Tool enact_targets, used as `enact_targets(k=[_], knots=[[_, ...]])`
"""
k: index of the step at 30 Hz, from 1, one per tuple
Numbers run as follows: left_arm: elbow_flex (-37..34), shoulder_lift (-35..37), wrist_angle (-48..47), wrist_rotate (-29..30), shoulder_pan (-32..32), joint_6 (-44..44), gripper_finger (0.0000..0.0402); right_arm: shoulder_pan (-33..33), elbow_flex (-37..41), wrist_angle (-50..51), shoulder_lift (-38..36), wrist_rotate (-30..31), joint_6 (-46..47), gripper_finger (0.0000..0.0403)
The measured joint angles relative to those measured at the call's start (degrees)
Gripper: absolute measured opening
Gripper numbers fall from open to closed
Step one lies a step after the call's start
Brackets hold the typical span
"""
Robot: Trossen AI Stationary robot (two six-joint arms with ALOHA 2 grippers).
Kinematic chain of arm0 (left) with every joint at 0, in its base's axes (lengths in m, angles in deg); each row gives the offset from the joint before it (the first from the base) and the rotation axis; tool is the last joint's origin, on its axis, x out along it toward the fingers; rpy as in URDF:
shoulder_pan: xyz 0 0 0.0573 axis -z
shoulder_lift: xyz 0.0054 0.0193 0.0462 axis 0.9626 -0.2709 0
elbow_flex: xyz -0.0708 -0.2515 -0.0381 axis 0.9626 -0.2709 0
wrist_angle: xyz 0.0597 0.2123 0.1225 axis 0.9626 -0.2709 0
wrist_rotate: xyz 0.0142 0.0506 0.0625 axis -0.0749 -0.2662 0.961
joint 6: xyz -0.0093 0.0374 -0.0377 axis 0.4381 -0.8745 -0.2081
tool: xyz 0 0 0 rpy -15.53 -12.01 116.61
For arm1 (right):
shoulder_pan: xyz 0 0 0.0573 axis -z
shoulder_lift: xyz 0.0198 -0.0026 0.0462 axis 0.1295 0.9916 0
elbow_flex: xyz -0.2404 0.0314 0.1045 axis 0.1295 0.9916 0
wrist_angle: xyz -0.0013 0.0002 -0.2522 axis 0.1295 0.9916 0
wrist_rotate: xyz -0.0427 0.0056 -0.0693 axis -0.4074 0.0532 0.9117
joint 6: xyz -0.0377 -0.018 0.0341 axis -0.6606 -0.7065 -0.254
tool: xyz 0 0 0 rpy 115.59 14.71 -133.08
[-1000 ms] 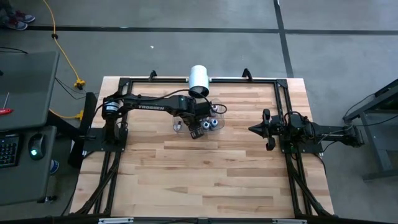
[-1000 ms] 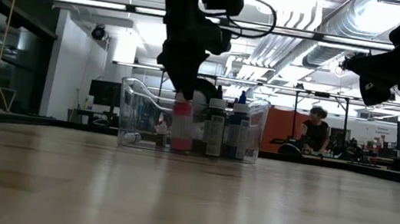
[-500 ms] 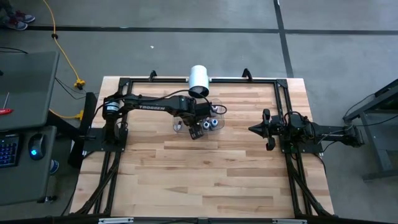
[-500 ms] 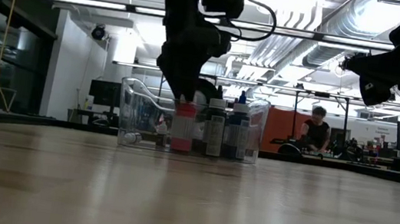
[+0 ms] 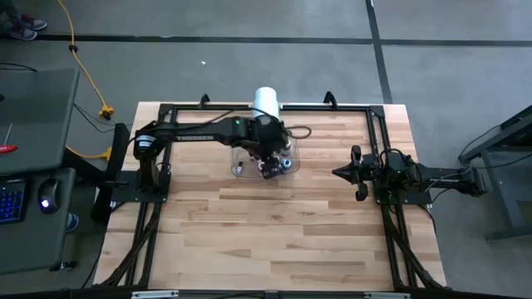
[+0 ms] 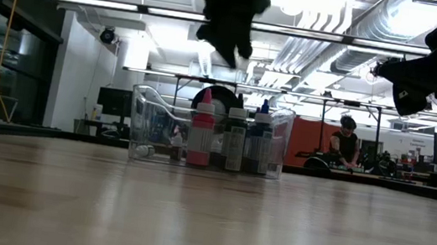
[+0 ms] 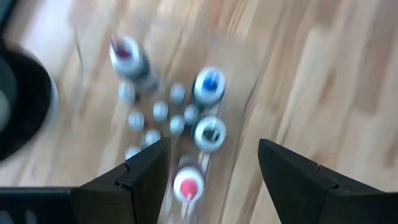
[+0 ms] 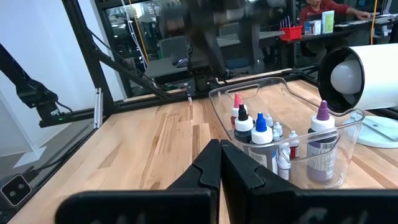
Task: Pick & Place food coloring
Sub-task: Return to Home Position
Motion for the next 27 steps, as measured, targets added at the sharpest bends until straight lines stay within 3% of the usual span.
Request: enact_targets(k=[7,13,17,27], knots=[[8.58,3.83,1.01,-0.33,1.62,-1.52,0.0239,0.02,0.01,-0.07,0.00,0.00,0.01,0.0000],[7.49,10.79,6.74,-0.35,4.38,-3.42,0.0239,0.02,0.01,-0.04,0.24,-0.01,0.01,0.0000],[2.58,14.72,13.81,-0.35,6.00,-4.67,0.0239,0.02,-0.01,-0.09,0.35,-0.02,0.02,0.0000],[-17.16,24.32,28.38,-0.58,6.04,0.67,0.0239,0.02,0.01,-0.11,0.81,0.00,0.01,0.0000]])
